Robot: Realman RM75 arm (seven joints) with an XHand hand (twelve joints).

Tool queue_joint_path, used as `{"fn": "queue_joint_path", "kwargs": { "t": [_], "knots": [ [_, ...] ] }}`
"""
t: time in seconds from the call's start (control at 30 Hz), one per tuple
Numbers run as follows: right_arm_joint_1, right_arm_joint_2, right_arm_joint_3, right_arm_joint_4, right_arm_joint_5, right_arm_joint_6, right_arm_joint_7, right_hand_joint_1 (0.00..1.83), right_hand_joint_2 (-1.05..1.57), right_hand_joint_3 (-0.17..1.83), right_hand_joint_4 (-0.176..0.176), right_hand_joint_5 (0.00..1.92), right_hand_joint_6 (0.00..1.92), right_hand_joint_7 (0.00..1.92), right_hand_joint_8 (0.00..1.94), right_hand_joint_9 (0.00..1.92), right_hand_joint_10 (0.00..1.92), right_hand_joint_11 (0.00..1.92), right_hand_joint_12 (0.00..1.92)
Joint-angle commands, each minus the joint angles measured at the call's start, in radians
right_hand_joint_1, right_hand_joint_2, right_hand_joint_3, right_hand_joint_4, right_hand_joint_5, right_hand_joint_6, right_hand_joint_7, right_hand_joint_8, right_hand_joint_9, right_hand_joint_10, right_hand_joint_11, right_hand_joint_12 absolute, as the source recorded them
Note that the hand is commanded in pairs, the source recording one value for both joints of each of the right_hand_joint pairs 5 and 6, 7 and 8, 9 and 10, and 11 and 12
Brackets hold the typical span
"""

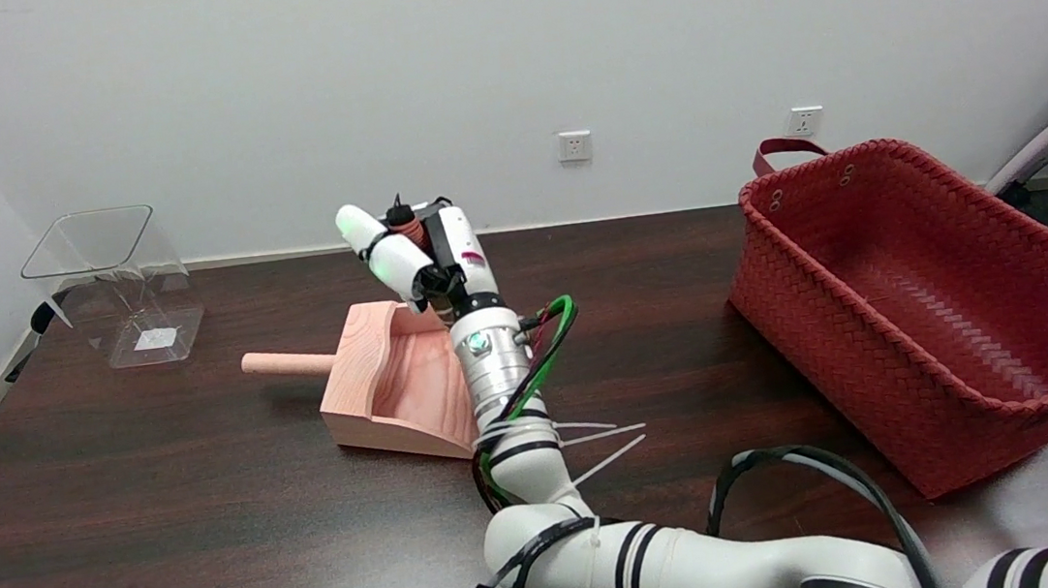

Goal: Sweep the paper balls into the dustpan.

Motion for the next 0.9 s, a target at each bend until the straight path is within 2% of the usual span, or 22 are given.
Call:
{"fn": "queue_joint_path", "kwargs": {
  "t": [0.03, 0.33, 0.5, 0.63, 0.9],
  "knots": [
    [0.037, -0.055, 0.005, 0.026, 0.075, 0.057, 0.276, 0.63, 1.57, -0.03, 0.000, 1.92, 1.92, 1.92, 1.92, 1.92, 1.92, 1.92, 1.92],
    [0.059, -0.079, 0.005, 0.027, 0.129, 0.065, 0.427, 0.61, 1.57, -0.06, 0.000, 1.92, 1.92, 1.92, 1.92, 1.92, 1.92, 1.92, 1.92],
    [0.056, -0.078, 0.004, 0.035, 0.128, 0.113, 0.438, 0.60, 1.57, -0.07, 0.000, 1.92, 1.92, 1.92, 1.92, 1.92, 1.92, 1.92, 1.92],
    [0.056, -0.063, 0.000, 0.056, 0.111, 0.177, 0.404, 0.60, 1.57, -0.08, 0.000, 1.92, 1.92, 1.92, 1.92, 1.92, 1.92, 1.92, 1.92],
    [0.040, 0.029, 0.003, 0.151, 0.041, 0.151, 0.259, 0.63, 1.57, -0.12, 0.000, 1.92, 1.92, 1.92, 1.92, 1.92, 1.92, 1.92, 1.92]
  ]
}}
